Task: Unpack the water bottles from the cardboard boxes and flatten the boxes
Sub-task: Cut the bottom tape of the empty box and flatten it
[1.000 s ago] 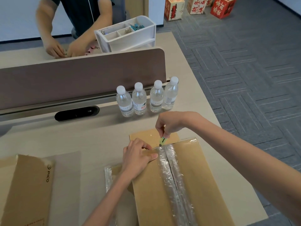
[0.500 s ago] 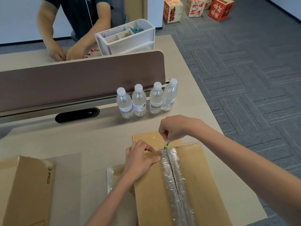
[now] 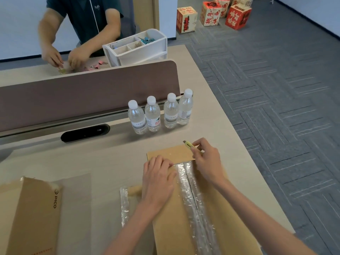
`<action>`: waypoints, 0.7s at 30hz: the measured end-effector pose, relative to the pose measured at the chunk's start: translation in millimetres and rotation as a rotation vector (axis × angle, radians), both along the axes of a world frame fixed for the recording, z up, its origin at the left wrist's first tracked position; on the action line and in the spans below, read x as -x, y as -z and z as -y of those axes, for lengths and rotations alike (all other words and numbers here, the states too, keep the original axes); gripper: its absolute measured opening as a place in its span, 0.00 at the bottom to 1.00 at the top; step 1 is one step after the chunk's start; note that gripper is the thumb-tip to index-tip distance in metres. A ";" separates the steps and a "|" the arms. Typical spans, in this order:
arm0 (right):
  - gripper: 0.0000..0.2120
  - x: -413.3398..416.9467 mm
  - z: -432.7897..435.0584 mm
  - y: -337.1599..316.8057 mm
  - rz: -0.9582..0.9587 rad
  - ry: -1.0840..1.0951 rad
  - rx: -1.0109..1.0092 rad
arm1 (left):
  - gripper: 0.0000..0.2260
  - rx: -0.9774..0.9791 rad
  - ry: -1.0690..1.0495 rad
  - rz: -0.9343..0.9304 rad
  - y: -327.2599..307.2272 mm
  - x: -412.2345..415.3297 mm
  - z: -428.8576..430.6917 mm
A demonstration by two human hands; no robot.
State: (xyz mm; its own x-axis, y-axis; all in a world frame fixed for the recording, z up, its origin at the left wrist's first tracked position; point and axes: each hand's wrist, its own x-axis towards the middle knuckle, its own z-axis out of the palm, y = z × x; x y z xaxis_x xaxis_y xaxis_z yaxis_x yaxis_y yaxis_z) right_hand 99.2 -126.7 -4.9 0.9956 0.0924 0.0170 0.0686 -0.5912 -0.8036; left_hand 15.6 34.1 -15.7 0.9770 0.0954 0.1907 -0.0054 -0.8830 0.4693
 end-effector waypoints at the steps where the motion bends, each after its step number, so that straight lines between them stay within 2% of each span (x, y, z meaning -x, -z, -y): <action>1: 0.01 7.2 -3.3 6.0 0.051 0.038 0.006 | 0.05 -0.003 -0.003 0.022 1.1 0.1 2.0; 6: 0.01 10.4 -9.5 15.9 0.121 0.181 0.030 | 0.06 0.226 -0.143 0.018 5.8 -4.2 13.2; 9: 0.01 9.9 -11.4 18.0 0.123 0.183 0.058 | 0.07 0.247 -0.162 0.028 5.3 -5.4 13.1; 13: 0.01 9.5 -11.3 20.3 0.120 0.183 0.092 | 0.09 0.195 -0.172 -0.055 1.2 -12.4 12.8; 16: 0.01 9.7 -10.9 21.5 0.129 0.175 0.088 | 0.16 0.198 -0.186 -0.132 -2.8 -19.6 12.7; 21: 0.02 7.1 -11.1 23.2 0.108 0.193 0.075 | 0.19 0.401 -0.243 -0.108 -16.4 -19.6 8.1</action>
